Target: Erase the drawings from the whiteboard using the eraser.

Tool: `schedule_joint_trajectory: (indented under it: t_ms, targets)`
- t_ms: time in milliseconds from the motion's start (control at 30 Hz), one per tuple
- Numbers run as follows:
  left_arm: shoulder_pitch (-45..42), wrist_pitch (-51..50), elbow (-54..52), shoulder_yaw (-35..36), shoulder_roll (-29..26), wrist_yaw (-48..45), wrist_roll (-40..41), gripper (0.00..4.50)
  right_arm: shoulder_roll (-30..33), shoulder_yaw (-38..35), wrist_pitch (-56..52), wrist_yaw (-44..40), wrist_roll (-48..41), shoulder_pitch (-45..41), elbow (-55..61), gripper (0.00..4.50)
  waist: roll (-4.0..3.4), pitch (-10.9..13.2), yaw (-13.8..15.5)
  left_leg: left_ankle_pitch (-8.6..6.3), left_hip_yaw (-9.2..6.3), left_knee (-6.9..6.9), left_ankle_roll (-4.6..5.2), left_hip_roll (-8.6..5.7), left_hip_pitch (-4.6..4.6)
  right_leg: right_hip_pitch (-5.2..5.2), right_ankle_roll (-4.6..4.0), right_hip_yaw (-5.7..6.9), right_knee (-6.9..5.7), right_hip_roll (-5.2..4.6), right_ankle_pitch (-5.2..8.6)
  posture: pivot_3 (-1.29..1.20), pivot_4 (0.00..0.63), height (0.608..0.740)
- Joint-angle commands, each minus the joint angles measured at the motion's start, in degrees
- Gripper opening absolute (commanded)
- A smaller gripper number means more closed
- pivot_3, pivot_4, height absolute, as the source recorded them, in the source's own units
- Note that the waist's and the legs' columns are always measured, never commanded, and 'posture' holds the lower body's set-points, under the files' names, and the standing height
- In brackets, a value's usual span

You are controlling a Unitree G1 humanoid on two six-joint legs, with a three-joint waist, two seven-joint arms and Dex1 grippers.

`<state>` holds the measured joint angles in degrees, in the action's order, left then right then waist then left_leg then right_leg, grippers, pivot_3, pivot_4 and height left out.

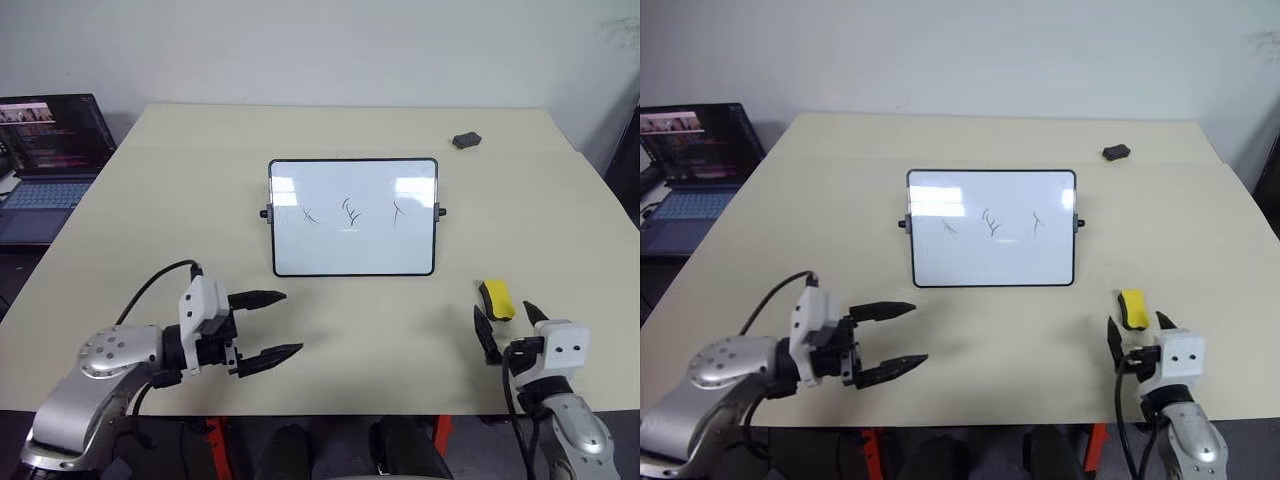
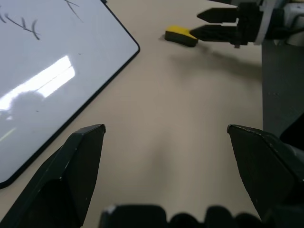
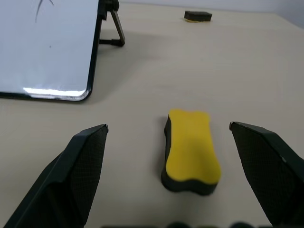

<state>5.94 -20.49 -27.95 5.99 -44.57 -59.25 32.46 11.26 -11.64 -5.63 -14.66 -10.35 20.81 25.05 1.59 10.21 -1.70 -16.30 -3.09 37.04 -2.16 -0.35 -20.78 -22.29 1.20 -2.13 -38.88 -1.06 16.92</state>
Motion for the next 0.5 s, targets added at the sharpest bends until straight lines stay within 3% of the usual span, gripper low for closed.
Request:
schedule_joint_trajectory:
  t_ms: [33, 500]
  targets:
    - [-2.33, 2.07, -2.45, -1.18, -1.34, -1.62, -1.43, 4.50, 0.77, -0.13, -6.44, 1.51, -1.75, -2.15, 4.22, 4.45, 0.00, 0.00, 0.02, 0.00, 0.00, -0.01, 0.00, 0.00, 0.00, 0.00, 0.00, 0.00, 0.00, 0.00, 0.00, 0.00, 0.150, 0.740]
    - [-7.28, 1.33, -2.58, -4.05, -1.02, -1.99, -1.56, 4.50, 5.19, -6.88, -43.91, 8.79, -9.87, -16.71, 15.35, 4.45, 0.00, 0.00, -0.01, 0.00, -0.06, 0.00, 0.00, -0.02, -0.03, -0.01, 0.00, 0.05, -0.02, 0.01, -0.01, 0.00, 0.150, 0.740]
